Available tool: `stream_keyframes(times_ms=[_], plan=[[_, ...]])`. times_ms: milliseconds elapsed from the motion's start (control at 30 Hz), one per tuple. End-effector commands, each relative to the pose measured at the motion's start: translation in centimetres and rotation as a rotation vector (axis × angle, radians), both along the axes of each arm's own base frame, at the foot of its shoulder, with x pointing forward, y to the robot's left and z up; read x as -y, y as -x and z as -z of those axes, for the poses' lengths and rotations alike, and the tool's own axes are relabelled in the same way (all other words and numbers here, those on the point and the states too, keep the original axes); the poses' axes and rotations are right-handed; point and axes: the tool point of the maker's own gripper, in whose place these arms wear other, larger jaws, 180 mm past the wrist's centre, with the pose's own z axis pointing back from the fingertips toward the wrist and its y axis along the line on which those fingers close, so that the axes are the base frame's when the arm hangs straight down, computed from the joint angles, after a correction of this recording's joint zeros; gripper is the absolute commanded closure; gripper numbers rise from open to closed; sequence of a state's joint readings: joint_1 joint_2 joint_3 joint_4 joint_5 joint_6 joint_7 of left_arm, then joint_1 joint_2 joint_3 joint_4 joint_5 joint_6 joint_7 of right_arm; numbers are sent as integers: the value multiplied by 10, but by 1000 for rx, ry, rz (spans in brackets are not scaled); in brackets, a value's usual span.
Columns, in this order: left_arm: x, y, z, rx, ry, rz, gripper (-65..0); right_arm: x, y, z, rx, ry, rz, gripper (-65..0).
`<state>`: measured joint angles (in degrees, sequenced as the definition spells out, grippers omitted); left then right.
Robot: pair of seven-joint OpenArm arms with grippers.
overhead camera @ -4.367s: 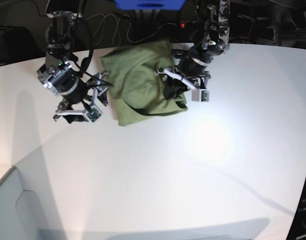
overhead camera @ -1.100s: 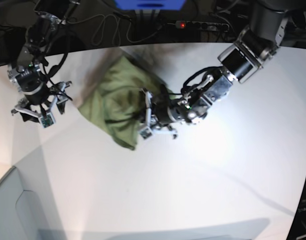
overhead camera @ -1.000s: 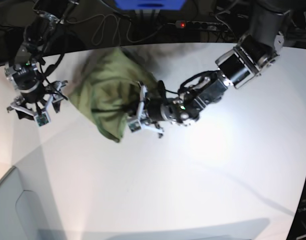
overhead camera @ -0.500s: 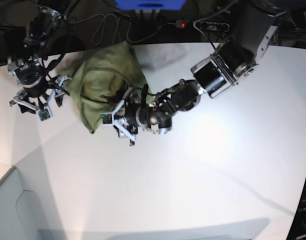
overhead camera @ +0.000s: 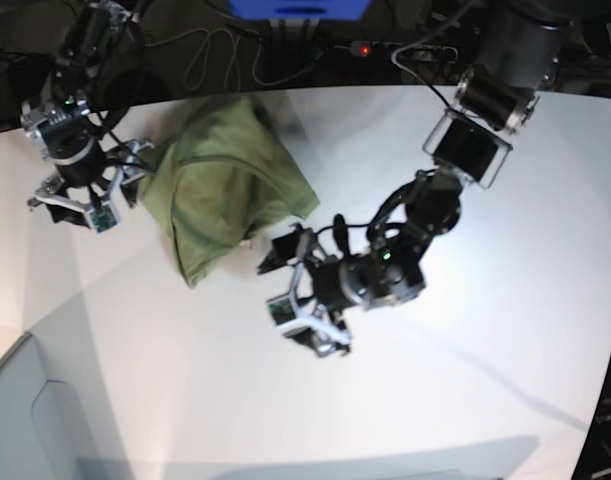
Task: Fold the T-shirt properly
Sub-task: 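Pull the grasped end with the left gripper across the shirt toward the right gripper, then pat the folded bundle flat with the right gripper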
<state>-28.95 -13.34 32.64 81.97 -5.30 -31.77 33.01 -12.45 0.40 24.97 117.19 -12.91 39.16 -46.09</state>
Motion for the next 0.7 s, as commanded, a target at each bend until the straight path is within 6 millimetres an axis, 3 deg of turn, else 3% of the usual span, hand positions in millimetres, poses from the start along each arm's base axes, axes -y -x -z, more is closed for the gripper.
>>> stream_keyframes(times_ms=[0,167,333,500,633,667], plan=[[7,1,-15,25,49,8,-568,-6,-1,-7,23,3,-36,-391],[-17,22,11,-25,-11,-16,-568,-34,7,2,-8,-23,-116,-390],[-93,20,3,-2,-52,-198,-568,-63,9,6,-19,-53,-201,-355],[-189,25,-18,32,-27,-504,-568,-105,19,6,-27,-92,-322,-185],[-231,43,-19,30,-18,-650,-568,-129,28,6,-36,-112,-395,-9],[-242,48,-20,33,-20,-681,-568,-130,32,8,-46,-114,-402,0]])
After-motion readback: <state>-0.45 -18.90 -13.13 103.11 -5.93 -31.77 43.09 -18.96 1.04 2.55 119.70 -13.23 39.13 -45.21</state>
